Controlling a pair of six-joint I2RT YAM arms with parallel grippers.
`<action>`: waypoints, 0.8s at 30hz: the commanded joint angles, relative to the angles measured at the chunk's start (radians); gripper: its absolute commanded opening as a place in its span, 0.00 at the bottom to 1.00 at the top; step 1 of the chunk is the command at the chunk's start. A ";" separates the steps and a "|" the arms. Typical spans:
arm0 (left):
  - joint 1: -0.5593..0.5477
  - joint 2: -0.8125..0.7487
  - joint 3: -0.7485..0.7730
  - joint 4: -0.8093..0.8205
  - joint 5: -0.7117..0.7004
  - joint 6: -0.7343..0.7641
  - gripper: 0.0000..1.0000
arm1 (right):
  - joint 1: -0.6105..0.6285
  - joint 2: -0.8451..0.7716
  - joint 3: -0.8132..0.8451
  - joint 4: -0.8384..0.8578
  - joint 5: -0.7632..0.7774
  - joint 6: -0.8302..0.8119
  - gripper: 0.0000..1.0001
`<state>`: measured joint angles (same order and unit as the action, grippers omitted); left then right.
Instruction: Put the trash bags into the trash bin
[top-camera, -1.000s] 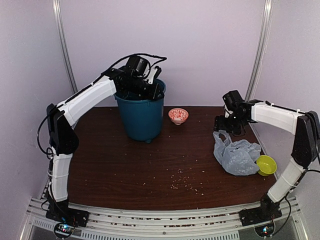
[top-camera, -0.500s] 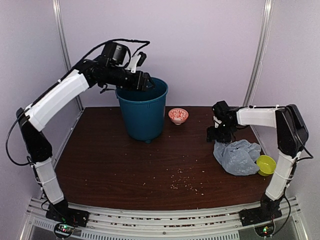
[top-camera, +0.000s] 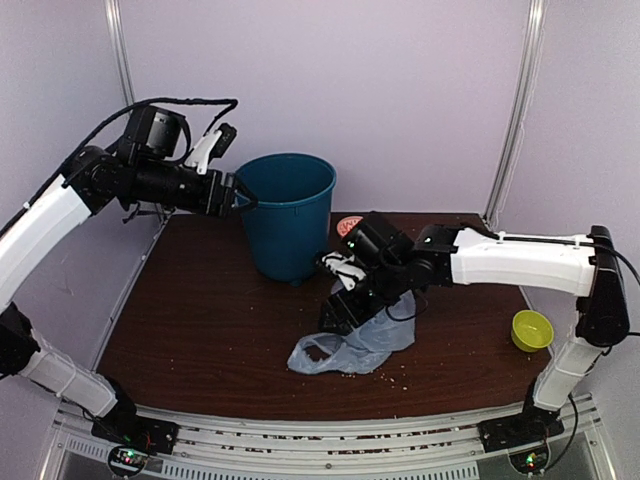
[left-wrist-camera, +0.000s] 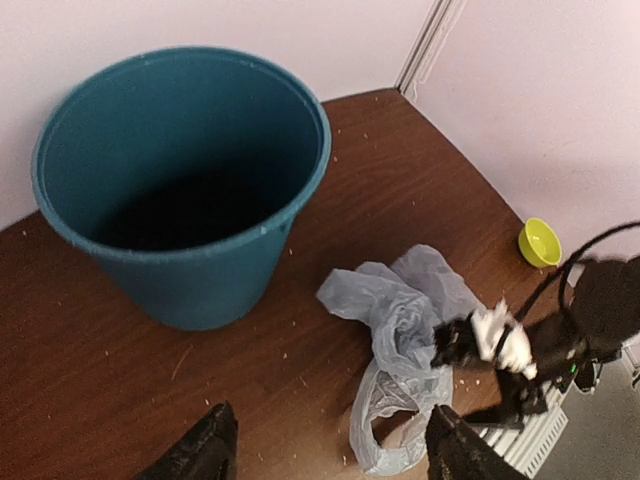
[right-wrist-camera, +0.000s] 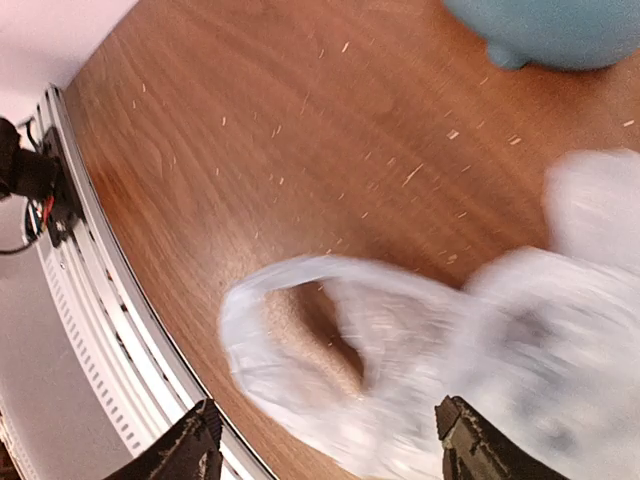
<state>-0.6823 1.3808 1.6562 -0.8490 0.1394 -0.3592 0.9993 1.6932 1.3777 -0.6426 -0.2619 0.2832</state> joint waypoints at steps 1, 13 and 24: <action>-0.003 -0.071 -0.203 0.037 0.106 -0.111 0.66 | -0.039 -0.008 0.015 -0.106 -0.030 -0.005 0.76; -0.024 -0.253 -0.608 0.139 0.219 -0.206 0.60 | -0.037 -0.072 0.120 -0.178 0.076 0.060 0.67; -0.027 -0.173 -0.817 0.397 0.263 -0.230 0.58 | -0.012 -0.011 0.120 -0.044 0.048 0.088 0.52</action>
<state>-0.7052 1.1896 0.8684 -0.6147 0.3801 -0.5755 0.9638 1.6463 1.4796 -0.7444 -0.2268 0.3752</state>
